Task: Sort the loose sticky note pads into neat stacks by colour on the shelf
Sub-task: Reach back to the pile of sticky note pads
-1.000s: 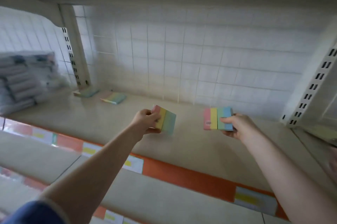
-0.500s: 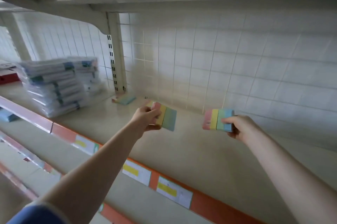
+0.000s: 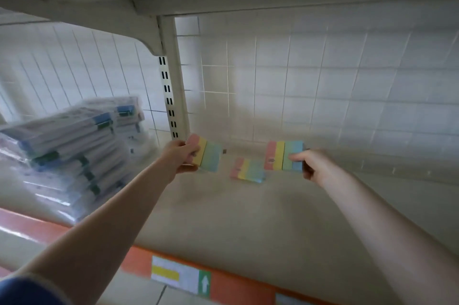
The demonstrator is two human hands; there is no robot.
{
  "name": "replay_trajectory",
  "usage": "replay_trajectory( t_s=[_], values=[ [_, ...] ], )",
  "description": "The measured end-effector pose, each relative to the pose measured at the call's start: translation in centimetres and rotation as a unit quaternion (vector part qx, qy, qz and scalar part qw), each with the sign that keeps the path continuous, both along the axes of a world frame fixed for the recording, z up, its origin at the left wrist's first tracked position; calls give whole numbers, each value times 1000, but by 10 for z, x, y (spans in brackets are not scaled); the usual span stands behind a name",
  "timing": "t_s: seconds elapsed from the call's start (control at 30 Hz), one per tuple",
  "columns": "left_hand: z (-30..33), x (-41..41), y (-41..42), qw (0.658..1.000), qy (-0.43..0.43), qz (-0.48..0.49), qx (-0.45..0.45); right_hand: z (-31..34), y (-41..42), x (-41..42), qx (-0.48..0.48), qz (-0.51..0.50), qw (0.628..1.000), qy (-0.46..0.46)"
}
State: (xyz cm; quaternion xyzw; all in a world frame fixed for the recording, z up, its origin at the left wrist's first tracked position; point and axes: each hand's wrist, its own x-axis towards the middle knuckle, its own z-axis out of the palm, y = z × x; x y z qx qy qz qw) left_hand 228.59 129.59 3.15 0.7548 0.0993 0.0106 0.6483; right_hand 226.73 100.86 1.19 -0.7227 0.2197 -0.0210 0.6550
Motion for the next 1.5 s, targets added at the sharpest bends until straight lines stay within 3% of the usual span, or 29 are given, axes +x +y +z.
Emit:
replay_trajectory(
  t_s=[0.53, 0.7, 0.9, 1.07, 1.5],
  values=[
    [-31, 68, 41, 999, 2, -47, 22, -7, 72, 31, -18, -6, 998, 56],
    [-45, 79, 34, 990, -17, -11, 136, -12, 81, 28, 13, -21, 999, 43],
    [-57, 82, 32, 945, -46, -5, 324, -22, 78, 23, -132, -47, 990, 31],
    [-66, 86, 38, 937, -62, -6, 345, -23, 81, 19, -247, -17, 969, 23],
    [-64, 84, 36, 938, -62, -10, 340, -26, 82, 22, -282, 38, 959, 23]
  ],
)
